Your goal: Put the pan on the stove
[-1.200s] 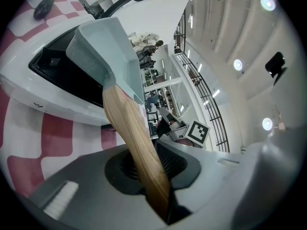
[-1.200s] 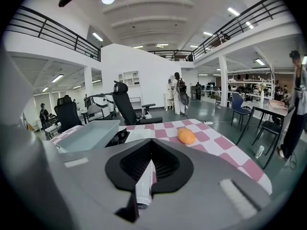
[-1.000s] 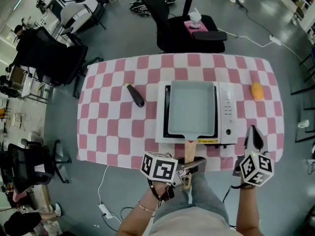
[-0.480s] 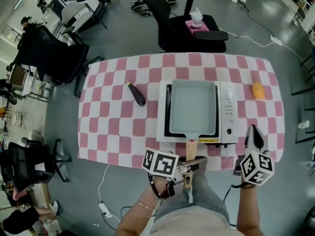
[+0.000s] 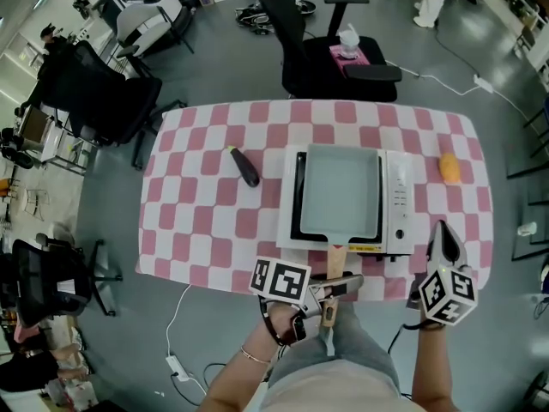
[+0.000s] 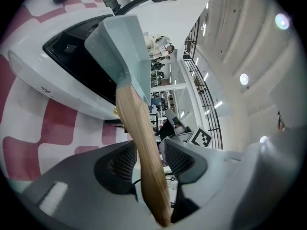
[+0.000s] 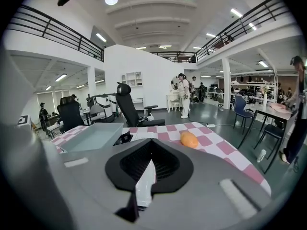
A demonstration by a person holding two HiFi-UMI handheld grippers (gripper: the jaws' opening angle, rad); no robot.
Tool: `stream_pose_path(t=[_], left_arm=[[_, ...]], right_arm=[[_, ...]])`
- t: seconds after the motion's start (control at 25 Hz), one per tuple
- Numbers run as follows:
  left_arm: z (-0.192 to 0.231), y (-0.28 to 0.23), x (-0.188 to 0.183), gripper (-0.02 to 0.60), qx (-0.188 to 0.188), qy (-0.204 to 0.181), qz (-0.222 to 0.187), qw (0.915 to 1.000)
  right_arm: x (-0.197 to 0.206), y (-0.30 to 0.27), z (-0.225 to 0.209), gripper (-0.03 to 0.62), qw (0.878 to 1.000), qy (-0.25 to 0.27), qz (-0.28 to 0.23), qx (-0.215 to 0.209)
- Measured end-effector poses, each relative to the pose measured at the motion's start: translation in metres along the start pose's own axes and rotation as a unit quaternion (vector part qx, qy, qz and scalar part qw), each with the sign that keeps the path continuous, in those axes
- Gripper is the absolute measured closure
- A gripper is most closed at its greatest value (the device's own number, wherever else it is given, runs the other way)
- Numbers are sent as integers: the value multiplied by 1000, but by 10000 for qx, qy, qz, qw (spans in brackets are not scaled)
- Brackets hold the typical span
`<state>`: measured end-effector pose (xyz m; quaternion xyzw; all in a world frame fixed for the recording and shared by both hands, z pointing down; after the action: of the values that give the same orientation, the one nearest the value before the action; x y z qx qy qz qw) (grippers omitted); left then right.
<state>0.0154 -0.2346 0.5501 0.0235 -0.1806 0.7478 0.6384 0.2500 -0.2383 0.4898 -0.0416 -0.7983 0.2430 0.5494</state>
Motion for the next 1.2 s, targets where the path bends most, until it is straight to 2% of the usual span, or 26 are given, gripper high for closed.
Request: stream_pose_path(t=[0.24, 0.36, 0.56, 0.64, 0.68, 0.76, 0.84, 0.92, 1.04, 1.2], left_arm=[[5, 19, -6, 397, -329, -83, -307, 9990], [5, 38, -13, 391, -740, -462, -453, 9952], [-3, 82, -35, 385, -1622, -1245, -852, 9752], [-11, 101, -48, 388, -1893, -1470, -1225, 9631], [-16, 111, -56, 402, -2047, -1619, -1449, 9544], [-29, 130, -70, 422, -2399, -2008, -1896, 9307], [-47, 146, -85, 438, -2768, -2492, -2309, 8989], [-66, 160, -98, 459, -3143, -3015, -2692, 8590], [-94, 173, -114, 498, -3682, -3754, -3105, 7919], [-123, 183, -126, 563, -4212, -4463, -3514, 7071]], right_arm=[[-6, 1, 9, 585, 9999, 37, -77, -117], [-11, 3, 14, 585, 9998, 64, -123, -173], [-26, 9, 22, 585, 9992, 123, -278, -259], [-33, 12, 26, 585, 9989, 119, -349, -302], [-36, 13, 27, 585, 9987, 111, -388, -326], [-43, 15, 30, 585, 9981, 104, -475, -370], [-52, 17, 34, 585, 9973, 99, -586, -428], [-61, 18, 39, 585, 9960, 89, -735, -509], [-76, 19, 47, 585, 9932, 67, -972, -633], [-94, 25, 56, 585, 9887, 72, -1288, -763]])
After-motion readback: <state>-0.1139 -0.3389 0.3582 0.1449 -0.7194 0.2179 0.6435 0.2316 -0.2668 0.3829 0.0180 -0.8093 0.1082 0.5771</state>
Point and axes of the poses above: the fingertips, and each gripper's own axes: y backward along the fingers, z to its left, x out of its underside, the point moved 5 cm from there along y, backward along the fingers, and after that the axes turned 12 degrees about -y, right-handed, at the moved point
